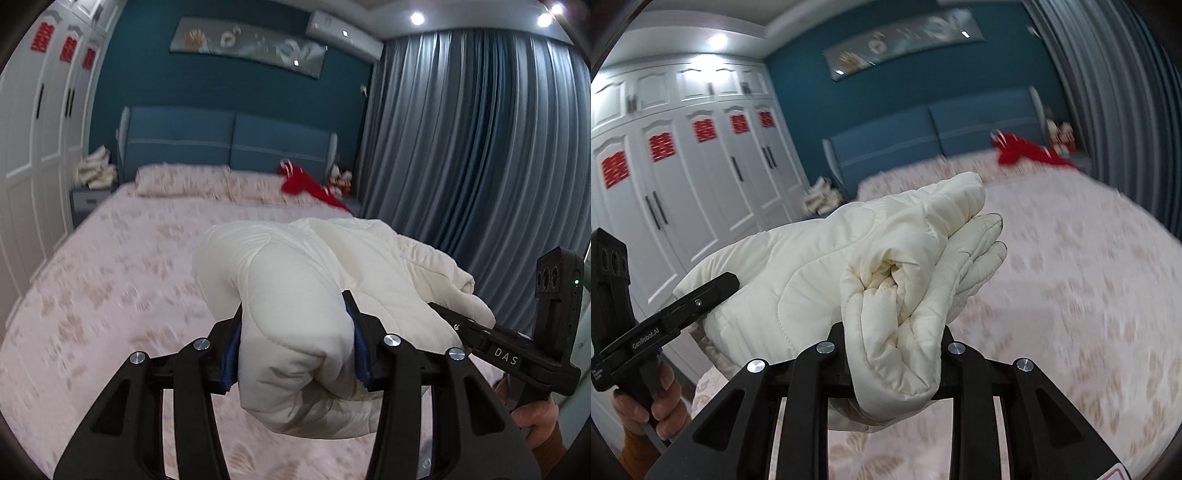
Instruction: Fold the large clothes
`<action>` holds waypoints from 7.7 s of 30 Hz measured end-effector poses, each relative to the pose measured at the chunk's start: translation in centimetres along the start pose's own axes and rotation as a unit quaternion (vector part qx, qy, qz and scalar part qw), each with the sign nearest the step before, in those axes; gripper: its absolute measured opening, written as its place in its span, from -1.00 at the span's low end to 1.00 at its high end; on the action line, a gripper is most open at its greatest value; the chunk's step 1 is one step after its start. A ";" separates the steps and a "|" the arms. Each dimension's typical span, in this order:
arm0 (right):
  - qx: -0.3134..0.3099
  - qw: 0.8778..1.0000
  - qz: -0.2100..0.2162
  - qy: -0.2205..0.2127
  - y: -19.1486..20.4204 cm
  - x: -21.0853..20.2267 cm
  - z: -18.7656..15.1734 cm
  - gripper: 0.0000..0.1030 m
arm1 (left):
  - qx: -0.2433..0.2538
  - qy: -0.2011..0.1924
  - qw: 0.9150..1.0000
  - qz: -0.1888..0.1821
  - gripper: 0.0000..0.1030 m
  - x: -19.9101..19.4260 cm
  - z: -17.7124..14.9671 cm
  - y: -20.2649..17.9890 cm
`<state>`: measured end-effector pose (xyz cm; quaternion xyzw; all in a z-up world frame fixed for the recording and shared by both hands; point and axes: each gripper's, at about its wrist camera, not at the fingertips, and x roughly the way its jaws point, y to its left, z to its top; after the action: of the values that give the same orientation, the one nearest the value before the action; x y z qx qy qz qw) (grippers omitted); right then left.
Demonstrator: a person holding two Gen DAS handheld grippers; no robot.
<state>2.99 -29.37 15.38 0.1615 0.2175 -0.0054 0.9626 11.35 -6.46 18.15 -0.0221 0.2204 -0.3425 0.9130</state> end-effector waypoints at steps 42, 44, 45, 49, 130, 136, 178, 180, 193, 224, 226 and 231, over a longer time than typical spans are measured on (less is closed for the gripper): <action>0.125 0.964 0.083 0.221 2.3 28.0 -13.0 0.27 | -0.262 0.125 0.955 0.060 0.90 6.9 -18.7 32.1; 0.151 0.960 0.068 0.228 1.6 30.1 -10.9 0.27 | -0.325 0.129 0.936 0.041 0.90 8.6 -17.4 34.3; 0.162 0.956 0.068 0.234 1.5 31.3 -10.4 0.27 | -0.356 0.135 0.924 0.025 0.90 10.0 -17.1 35.5; 0.214 0.932 0.073 0.284 1.3 37.2 -10.6 0.27 | -0.412 0.198 0.889 0.014 0.87 15.8 -18.0 37.7; 0.034 0.962 -0.044 0.269 3.6 29.7 -12.6 -0.43 | -0.078 0.248 0.942 0.214 0.53 14.3 -17.5 21.8; 0.087 0.946 0.009 0.312 2.9 29.1 -15.1 -0.06 | -0.082 0.287 0.921 0.251 0.49 11.9 -21.3 24.4; 0.039 0.933 -0.067 0.351 2.2 35.9 -18.7 -0.95 | -0.115 0.305 0.898 0.294 0.26 17.3 -22.9 26.1; 0.030 0.934 -0.066 0.350 2.4 34.5 -18.4 -0.94 | -0.120 0.305 0.899 0.290 0.24 16.7 -22.5 26.0; -0.029 0.971 -0.051 0.233 6.2 29.8 -7.9 -0.91 | -0.111 0.207 0.930 0.283 0.22 11.8 -13.1 23.6; -0.073 0.972 -0.070 0.211 10.4 21.9 -12.1 0.20 | -0.095 0.207 0.925 0.305 0.57 8.5 -15.5 17.9; -0.089 0.973 -0.074 0.200 11.2 20.1 -12.6 0.26 | -0.093 0.192 0.925 0.313 0.71 6.9 -15.6 16.7; -0.084 0.975 -0.074 0.192 11.7 16.2 -14.2 0.28 | -0.098 0.188 0.926 0.313 0.71 3.4 -16.9 14.4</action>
<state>12.64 -12.83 0.06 0.0611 0.4091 -0.0272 0.9100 15.49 4.27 -1.19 0.0236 0.4160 -0.0139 0.9090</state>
